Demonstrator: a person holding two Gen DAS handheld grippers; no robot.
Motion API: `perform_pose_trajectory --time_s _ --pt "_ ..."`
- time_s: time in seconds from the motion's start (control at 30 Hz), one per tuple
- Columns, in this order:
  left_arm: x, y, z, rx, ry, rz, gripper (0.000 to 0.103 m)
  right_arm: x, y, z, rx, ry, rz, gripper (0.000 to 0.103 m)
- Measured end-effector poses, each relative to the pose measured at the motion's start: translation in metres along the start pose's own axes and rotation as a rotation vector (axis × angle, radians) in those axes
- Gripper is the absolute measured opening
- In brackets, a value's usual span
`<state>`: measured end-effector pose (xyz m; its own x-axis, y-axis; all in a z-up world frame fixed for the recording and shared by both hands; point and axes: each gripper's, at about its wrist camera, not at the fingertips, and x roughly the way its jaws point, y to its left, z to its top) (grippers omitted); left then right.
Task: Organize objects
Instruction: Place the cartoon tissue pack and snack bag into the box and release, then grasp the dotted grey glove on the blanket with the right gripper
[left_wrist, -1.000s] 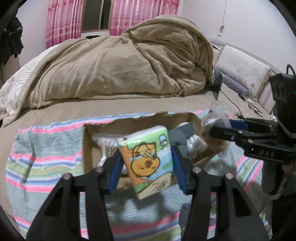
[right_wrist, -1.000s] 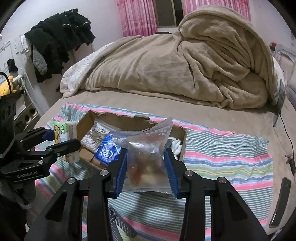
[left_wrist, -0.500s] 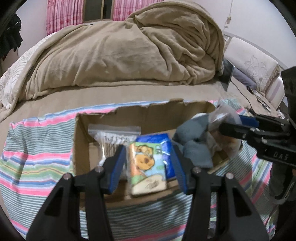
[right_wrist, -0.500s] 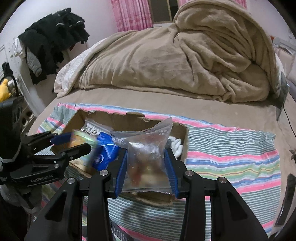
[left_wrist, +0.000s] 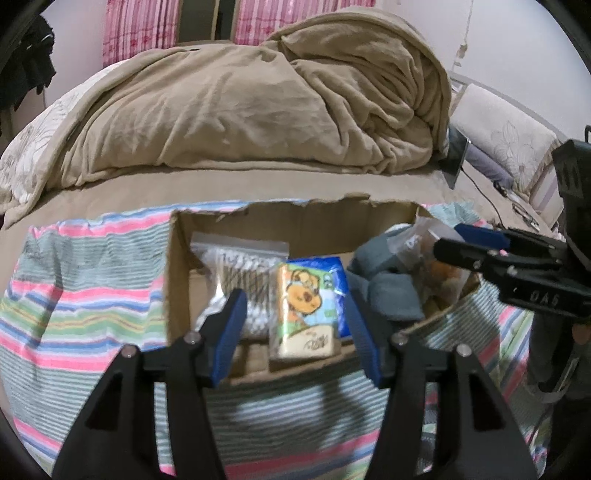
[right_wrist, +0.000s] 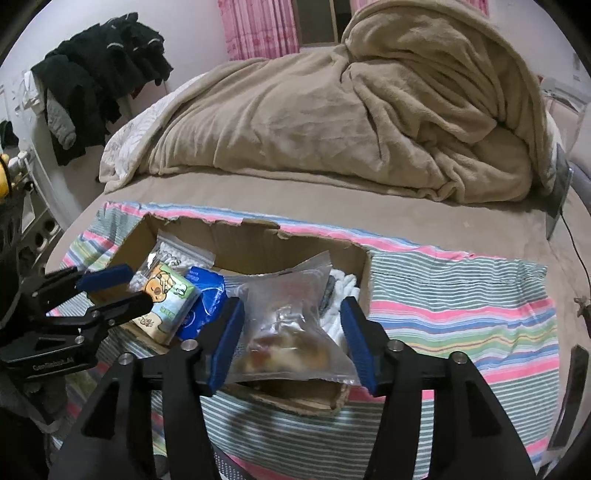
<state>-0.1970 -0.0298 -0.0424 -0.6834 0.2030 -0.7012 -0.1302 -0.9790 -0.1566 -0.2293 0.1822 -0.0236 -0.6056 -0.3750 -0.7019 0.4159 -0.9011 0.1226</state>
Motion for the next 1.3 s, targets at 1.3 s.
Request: perform_pose_trajectory --time_s 1.3 --pt "-0.046 0.031 -0.038 0.053 -0.011 -0.050 0.057 -0.052 -0.053 -0.064 0.085 -0.046 -0.021 0.064"
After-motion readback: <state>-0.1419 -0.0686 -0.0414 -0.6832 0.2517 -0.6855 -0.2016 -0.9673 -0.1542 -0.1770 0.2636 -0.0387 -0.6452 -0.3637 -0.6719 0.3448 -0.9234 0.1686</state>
